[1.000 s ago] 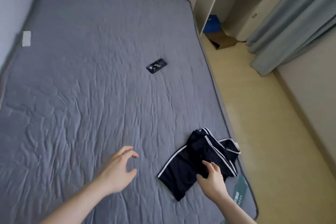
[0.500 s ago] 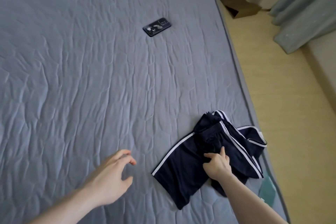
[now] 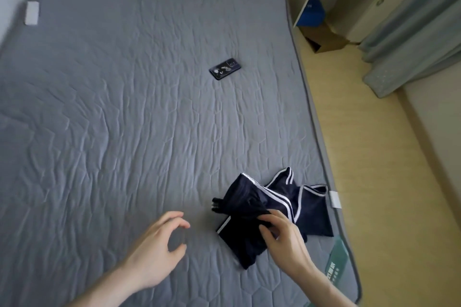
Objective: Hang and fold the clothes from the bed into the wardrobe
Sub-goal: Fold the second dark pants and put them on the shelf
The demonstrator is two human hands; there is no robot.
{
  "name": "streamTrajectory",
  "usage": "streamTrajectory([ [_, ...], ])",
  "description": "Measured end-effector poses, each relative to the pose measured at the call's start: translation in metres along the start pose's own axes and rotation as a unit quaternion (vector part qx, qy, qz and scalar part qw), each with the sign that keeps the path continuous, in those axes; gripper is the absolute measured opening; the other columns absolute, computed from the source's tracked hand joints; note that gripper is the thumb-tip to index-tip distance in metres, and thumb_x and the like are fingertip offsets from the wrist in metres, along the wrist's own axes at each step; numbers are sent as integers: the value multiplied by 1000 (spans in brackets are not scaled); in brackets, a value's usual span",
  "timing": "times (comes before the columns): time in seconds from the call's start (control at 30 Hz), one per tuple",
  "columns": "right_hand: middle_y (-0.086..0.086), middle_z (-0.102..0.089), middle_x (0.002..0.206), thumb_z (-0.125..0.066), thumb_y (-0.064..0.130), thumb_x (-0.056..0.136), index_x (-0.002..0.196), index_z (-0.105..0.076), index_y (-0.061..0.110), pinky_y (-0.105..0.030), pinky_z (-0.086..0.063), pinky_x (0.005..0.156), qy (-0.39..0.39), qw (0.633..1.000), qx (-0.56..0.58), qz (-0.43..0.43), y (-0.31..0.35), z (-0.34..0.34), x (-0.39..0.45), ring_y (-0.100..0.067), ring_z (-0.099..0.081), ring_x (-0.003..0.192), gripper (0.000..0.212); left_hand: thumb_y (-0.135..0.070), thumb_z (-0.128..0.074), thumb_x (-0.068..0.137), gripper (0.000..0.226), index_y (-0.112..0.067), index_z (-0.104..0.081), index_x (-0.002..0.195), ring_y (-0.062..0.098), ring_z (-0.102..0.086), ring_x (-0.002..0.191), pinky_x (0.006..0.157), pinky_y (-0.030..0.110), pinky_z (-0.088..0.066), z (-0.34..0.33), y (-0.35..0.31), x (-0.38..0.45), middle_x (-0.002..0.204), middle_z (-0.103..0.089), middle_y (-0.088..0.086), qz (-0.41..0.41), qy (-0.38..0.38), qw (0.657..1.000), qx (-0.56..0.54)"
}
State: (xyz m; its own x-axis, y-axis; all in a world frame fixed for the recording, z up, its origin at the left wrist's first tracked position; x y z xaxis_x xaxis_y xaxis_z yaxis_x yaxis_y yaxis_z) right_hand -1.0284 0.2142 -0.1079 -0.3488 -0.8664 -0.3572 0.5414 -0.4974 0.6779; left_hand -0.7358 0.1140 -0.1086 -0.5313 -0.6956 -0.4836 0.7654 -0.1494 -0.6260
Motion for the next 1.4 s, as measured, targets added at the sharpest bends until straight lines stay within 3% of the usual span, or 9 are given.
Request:
streamTrajectory([
  [0.2, 17, -67, 124, -67, 2, 95, 102, -73, 47, -13, -54, 81, -10, 983, 149, 105, 195, 38, -98, -6, -70, 101, 46, -47, -81, 76, 95, -32, -31, 155, 1, -35, 138, 115, 24, -32, 105, -56, -85, 147, -33, -23, 4, -9, 998, -58],
  [0.43, 17, -66, 124, -72, 9, 94, 100, -76, 44, -16, -54, 83, -19, 974, 192, 119, 321, 29, -174, -9, -70, 104, 35, -28, -65, 94, 11, -25, -71, 103, 12, -72, 97, 82, 37, -56, 194, -45, -195, 96, -76, -10, 12, -72, 995, -69],
  [0.57, 13, -72, 110, -71, 3, 91, 90, -77, 39, -24, -58, 81, 15, 986, 137, 97, 339, 18, -195, -12, -73, 94, 37, -14, -55, 90, 28, -38, -65, 103, 4, -68, 78, 74, 39, -56, 277, -43, -256, 85, -73, -18, -9, -179, 980, -84],
  [0.67, 22, -65, 122, -78, 19, 84, 103, -67, 46, -26, -58, 86, 87, 990, 77, 85, 354, -4, -209, -4, -64, 116, 35, -24, -49, 78, 45, -51, -58, 111, 3, -58, 57, 53, 32, -43, 314, -63, -293, 69, -66, -25, -46, -119, 992, 17],
  [0.77, 46, -37, 139, -81, 52, 73, 138, -34, 62, -11, -42, 100, 136, 982, 22, 131, 398, -24, -218, 23, -34, 131, 81, -33, -52, 76, 38, -48, -63, 108, -1, -55, 60, 57, 27, -42, 338, -84, -318, 72, -67, -24, -72, -99, 988, 97],
  [0.87, 50, -12, 151, -81, 55, 70, 154, -9, 59, -16, -24, 114, 181, 959, -38, 217, 454, -46, -222, 22, -14, 140, 111, -38, -53, 72, 30, -42, -59, 102, 1, -55, 63, 59, 31, -44, 363, -98, -336, 70, -67, -14, -86, -121, 981, 121],
  [1.03, 48, -44, 120, -80, 32, 73, 141, -34, 51, -20, -41, 99, 227, 922, -95, 298, 518, -69, -229, 12, -47, 113, 84, -48, -55, 67, 34, -41, -39, 96, 6, -55, 61, 57, 38, -48, 403, -103, -371, 65, -64, -10, -111, -152, 966, 178],
  [1.17, 28, -65, 124, -90, 32, 72, 156, -18, 53, -13, -49, 91, 302, 916, -14, 265, 536, -66, -232, 5, -64, 113, 113, -58, -60, 59, 37, -36, -46, 85, 8, -54, 65, 53, 32, -39, 441, -99, -398, 65, -62, -9, -110, -211, 943, 234],
  [1.4, 15, -68, 119, -93, 32, 68, 119, -67, 36, -25, -55, 95, 324, 903, -42, 279, 574, -41, -241, -2, -65, 109, 58, -69, -71, 60, 43, -34, -49, 71, 10, -50, 62, 46, 21, -25, 472, -114, -424, 68, -56, -13, -165, -250, 925, 236],
])
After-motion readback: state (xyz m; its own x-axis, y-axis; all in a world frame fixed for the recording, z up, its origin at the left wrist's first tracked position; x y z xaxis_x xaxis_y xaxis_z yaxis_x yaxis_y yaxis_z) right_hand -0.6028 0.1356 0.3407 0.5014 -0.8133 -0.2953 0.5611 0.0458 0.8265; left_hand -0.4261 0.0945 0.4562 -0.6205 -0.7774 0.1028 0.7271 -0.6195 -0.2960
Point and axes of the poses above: each hand's wrist, its own x-axis towards the middle knuckle, its own z-axis out of the back of the hand, y = z × x, the point moved 6 cm from there along x, towards the middle knuckle
